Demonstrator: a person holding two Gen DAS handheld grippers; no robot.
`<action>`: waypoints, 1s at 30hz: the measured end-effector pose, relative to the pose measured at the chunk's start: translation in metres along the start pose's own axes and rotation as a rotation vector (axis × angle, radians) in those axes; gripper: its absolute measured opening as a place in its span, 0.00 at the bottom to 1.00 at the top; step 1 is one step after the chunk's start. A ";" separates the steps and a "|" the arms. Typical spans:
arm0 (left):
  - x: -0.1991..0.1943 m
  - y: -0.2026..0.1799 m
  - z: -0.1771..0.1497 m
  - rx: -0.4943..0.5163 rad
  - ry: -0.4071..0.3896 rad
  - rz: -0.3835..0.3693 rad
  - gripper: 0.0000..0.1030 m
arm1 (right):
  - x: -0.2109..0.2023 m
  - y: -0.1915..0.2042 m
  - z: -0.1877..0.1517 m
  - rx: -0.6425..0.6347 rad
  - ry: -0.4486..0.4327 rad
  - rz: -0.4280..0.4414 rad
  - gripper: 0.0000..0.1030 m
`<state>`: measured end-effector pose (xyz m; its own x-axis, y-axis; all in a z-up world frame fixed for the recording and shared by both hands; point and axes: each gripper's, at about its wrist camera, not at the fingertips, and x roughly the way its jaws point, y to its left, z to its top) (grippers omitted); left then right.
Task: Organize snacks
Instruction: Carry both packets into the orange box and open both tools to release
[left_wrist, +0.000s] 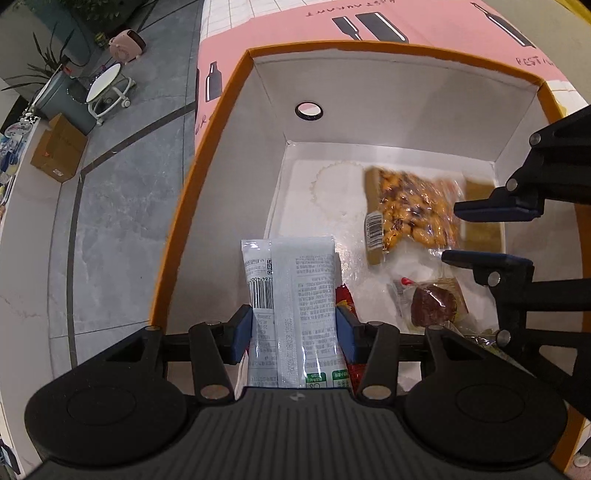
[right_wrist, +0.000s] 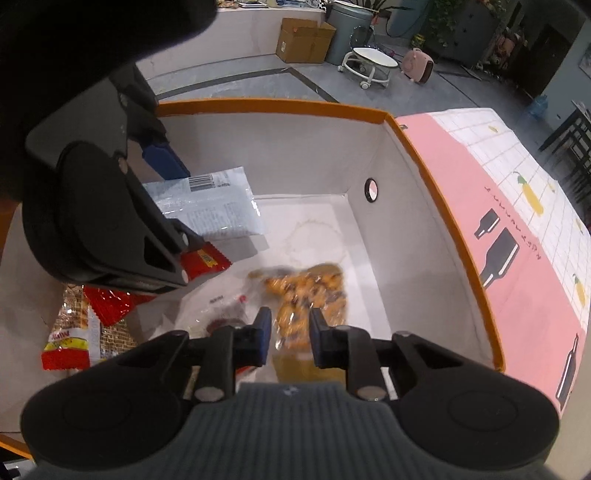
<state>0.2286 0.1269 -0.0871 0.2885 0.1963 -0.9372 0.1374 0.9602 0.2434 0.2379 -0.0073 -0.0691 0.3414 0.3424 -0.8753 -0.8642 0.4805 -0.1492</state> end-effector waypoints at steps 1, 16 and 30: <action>0.000 -0.001 0.000 0.002 0.000 0.002 0.53 | 0.000 0.000 -0.001 -0.002 0.002 -0.003 0.18; -0.014 -0.010 0.000 0.047 -0.061 0.035 0.76 | 0.002 -0.002 -0.005 0.030 0.007 -0.013 0.27; -0.049 0.001 -0.006 -0.117 -0.121 0.020 0.79 | -0.032 -0.001 -0.009 0.054 -0.091 -0.039 0.60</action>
<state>0.2085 0.1195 -0.0428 0.4032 0.1970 -0.8937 0.0215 0.9742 0.2244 0.2244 -0.0264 -0.0449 0.4084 0.3937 -0.8236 -0.8294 0.5368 -0.1547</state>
